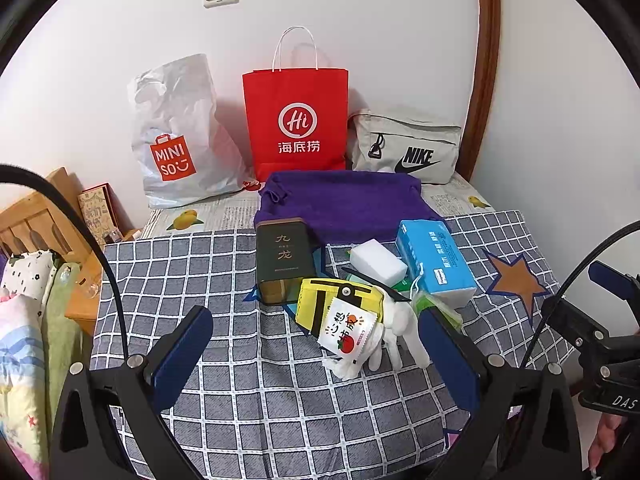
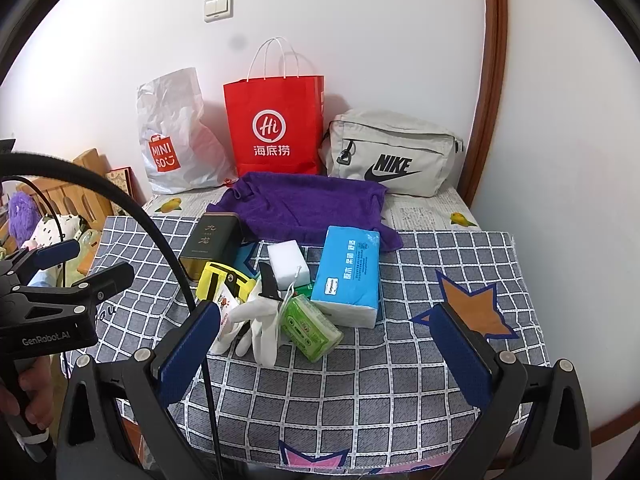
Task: Organize soft objects
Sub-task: 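Reach the right gripper to the green tissue pack and close on it, then lift the green pack with the right gripper while the left grasps the fruit-print sachet, then carry both onto the purple towel, opening the right then the left gripper, then move the right gripper to the white sponge and grasp it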
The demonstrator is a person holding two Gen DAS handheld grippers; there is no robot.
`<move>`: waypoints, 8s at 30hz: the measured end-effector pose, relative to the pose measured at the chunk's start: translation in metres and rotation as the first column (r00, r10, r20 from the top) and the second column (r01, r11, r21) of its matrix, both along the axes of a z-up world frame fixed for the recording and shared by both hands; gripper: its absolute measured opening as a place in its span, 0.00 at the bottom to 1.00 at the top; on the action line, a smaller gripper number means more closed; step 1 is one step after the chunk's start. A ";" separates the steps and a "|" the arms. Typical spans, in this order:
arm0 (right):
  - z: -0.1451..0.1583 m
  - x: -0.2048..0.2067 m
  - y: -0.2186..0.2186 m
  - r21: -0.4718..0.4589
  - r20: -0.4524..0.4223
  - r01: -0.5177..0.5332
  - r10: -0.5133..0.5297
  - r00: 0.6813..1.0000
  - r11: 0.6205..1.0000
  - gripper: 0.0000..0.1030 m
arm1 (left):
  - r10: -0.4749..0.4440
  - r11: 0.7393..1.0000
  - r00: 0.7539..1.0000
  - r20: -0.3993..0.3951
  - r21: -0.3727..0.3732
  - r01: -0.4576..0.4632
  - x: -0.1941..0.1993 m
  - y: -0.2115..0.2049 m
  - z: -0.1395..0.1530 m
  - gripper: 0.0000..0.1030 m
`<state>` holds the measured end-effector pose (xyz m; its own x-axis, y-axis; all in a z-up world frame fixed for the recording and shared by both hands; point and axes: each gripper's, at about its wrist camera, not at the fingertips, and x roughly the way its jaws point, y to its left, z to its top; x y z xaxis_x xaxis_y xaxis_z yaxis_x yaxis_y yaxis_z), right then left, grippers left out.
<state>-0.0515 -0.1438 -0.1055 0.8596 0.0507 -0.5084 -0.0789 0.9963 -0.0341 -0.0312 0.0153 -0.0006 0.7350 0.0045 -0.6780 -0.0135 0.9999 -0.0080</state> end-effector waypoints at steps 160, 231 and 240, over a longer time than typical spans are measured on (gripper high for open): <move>-0.040 0.414 -0.042 0.109 -0.206 -0.069 0.090 0.974 0.992 0.20 | -0.149 0.979 0.969 -0.196 -0.165 0.117 0.343 0.077 -0.084 0.04; -0.053 0.289 -0.024 0.151 -0.207 -0.120 0.150 0.967 0.981 0.65 | -0.144 0.989 0.929 -0.342 -0.083 0.122 0.442 0.034 -0.129 0.55; -0.068 0.271 0.008 0.141 -0.241 -0.202 0.231 0.943 0.969 0.65 | -0.154 0.988 0.933 -0.324 -0.052 0.145 0.400 0.046 -0.103 0.55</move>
